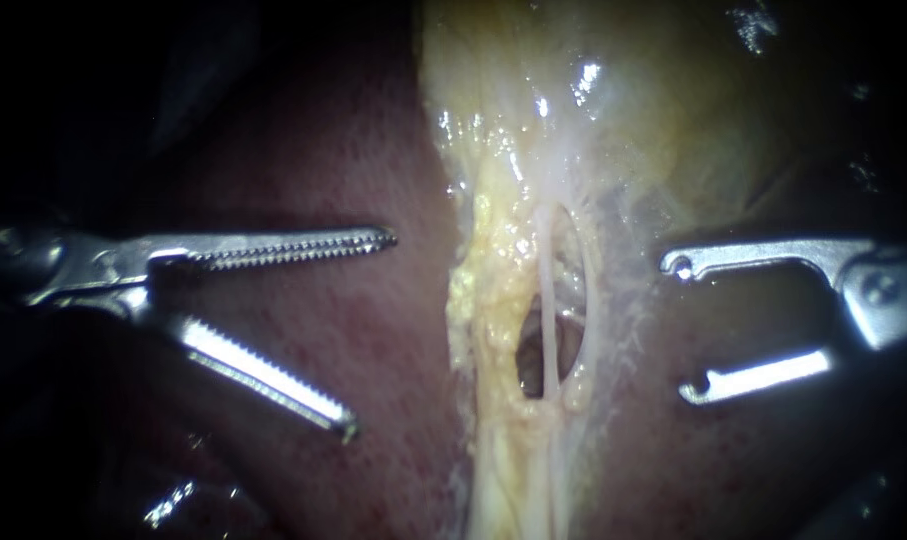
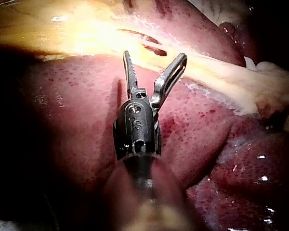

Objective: Grabbing gallbladder

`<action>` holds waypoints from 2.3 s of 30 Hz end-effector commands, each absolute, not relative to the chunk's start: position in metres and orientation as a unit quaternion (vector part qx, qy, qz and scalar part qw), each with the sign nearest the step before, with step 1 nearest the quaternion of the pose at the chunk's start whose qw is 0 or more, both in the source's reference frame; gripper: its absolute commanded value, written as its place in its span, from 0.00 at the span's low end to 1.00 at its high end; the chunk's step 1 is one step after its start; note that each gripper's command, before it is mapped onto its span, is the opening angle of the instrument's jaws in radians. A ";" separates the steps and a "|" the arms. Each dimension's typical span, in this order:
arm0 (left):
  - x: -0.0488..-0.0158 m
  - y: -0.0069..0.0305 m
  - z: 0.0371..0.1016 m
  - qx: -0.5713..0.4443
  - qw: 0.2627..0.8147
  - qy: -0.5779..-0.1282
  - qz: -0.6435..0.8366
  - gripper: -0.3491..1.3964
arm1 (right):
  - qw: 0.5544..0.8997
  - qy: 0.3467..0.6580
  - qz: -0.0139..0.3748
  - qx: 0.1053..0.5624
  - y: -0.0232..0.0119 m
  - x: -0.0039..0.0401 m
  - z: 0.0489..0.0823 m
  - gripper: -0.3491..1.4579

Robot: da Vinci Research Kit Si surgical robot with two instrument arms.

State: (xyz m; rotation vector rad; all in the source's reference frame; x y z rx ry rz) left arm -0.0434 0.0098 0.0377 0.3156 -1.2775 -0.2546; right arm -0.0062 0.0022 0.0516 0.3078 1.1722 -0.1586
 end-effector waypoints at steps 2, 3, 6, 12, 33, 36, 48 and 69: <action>-0.0434 0.0098 0.0377 0.146 0.784 -0.592 -0.118 0.68 | 0.819 0.550 -0.075 0.145 0.0022 -0.0062 0.0516 0.50; -0.0434 0.0099 0.0376 0.147 0.784 -0.592 -0.118 0.68 | 0.819 0.550 -0.075 0.145 0.0022 -0.0062 0.0516 0.50; -0.0433 0.0103 0.0373 0.148 0.783 -0.593 -0.118 0.68 | 0.819 0.550 -0.075 0.145 0.0022 -0.0062 0.0516 0.50; -0.0442 0.0115 0.0370 0.148 0.782 -0.593 -0.119 0.66 | 0.819 0.550 -0.075 0.144 0.0022 -0.0062 0.0516 0.50; -0.0487 0.0135 0.0426 0.166 0.804 -0.554 -0.139 0.57 | 0.819 0.550 -0.074 0.144 0.0022 -0.0061 0.0518 0.50; -0.0488 0.0136 0.0437 0.166 0.808 -0.549 -0.136 0.56 | 0.819 0.550 -0.074 0.144 0.0022 -0.0062 0.0518 0.50; -0.0487 0.0130 0.0457 0.164 0.820 -0.531 -0.135 0.48 | 0.819 0.550 -0.075 0.144 0.0022 -0.0061 0.0518 0.50; -0.0473 0.0128 0.0461 0.162 0.830 -0.517 -0.133 0.00 | 0.819 0.550 -0.075 0.144 0.0022 -0.0061 0.0518 0.50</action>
